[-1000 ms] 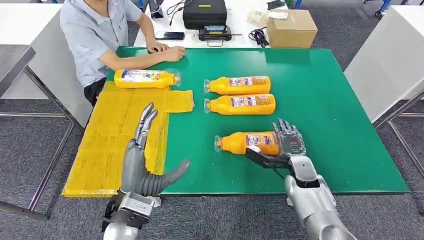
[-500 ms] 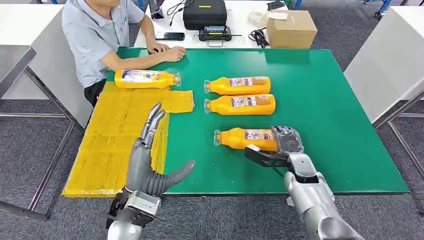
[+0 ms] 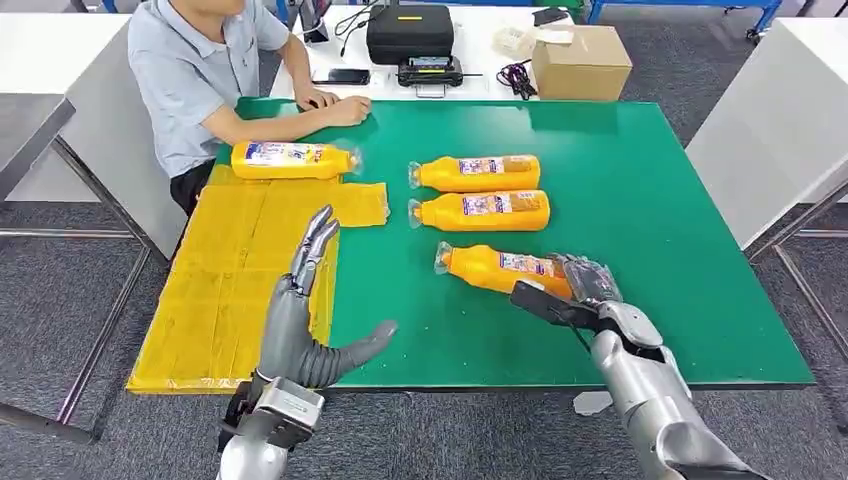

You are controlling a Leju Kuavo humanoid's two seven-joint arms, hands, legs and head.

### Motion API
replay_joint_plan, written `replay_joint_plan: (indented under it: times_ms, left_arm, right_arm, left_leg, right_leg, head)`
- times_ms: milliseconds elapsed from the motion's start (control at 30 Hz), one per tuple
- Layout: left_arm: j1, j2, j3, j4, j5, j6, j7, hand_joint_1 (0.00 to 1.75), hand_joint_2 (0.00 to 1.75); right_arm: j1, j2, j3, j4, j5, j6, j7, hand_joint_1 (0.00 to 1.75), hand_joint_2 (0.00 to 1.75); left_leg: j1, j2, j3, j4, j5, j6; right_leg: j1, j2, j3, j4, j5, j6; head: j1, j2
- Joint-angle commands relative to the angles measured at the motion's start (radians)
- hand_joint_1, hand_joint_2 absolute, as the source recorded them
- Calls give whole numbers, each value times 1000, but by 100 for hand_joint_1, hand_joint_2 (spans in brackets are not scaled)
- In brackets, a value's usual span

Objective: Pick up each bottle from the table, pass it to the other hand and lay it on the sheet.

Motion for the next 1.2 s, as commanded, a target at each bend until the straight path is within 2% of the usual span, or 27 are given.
replay_joint_plan:
  times_ms: [33,100,167,267,333,500,733,1100,1200]
  left_arm:
    - [-33,8,-23,64,7,-3,0,0,175]
    - [-32,-1,-15,67,44,1,-11,0,175]
    - [-22,-23,20,88,177,-15,-5,0,175]
    - [-11,-34,68,170,430,-48,67,0,175]
    - [-9,-34,80,230,568,-43,61,0,175]
    - [-31,-34,94,350,701,-66,99,0,175]
    - [-87,-34,81,494,809,-81,156,0,175]
    - [-213,-27,-13,587,908,-59,78,0,175]
    - [-217,-27,-16,587,911,-57,78,0,175]
  right_arm:
    - [36,-3,-43,98,-31,40,-16,175,175]
    - [54,7,-91,70,-159,108,-96,175,175]
    - [111,32,-112,-42,-336,197,-166,175,175]
    - [226,82,-37,-322,-490,210,-123,175,175]
    - [269,122,7,-467,-597,234,-93,175,175]
    - [304,163,134,-633,-733,249,-78,175,175]
    - [289,179,234,-617,-789,230,-100,175,175]
    - [186,187,403,-470,-759,181,-117,175,175]
    - [182,187,407,-463,-758,177,-117,175,175]
  left_leg:
    - [2,-3,2,-1,1,-2]
    - [2,-3,2,-1,1,-2]
    - [2,-4,2,-1,1,-2]
    - [1,0,4,-2,0,-2]
    - [2,2,4,-2,-1,-2]
    - [2,3,-1,-1,-1,-3]
    - [2,1,-6,-1,0,-3]
    - [1,2,-9,1,-1,-4]
    - [1,1,-10,0,0,-2]
  right_leg:
    - [2,-4,4,-3,0,-3]
    - [2,-4,4,-2,0,-3]
    - [3,-5,4,-3,0,-3]
    - [1,-1,5,-2,0,-2]
    - [2,1,5,-2,0,-2]
    - [2,1,-1,1,0,-2]
    - [2,1,-5,1,-1,-2]
    - [1,1,-8,2,0,-3]
    - [1,0,-8,1,0,-2]
  head:
    - [0,0]
    - [0,0]
    - [0,0]
    - [1,0]
    - [0,0]
    - [0,0]
    - [0,0]
    - [0,0]
    - [0,0]
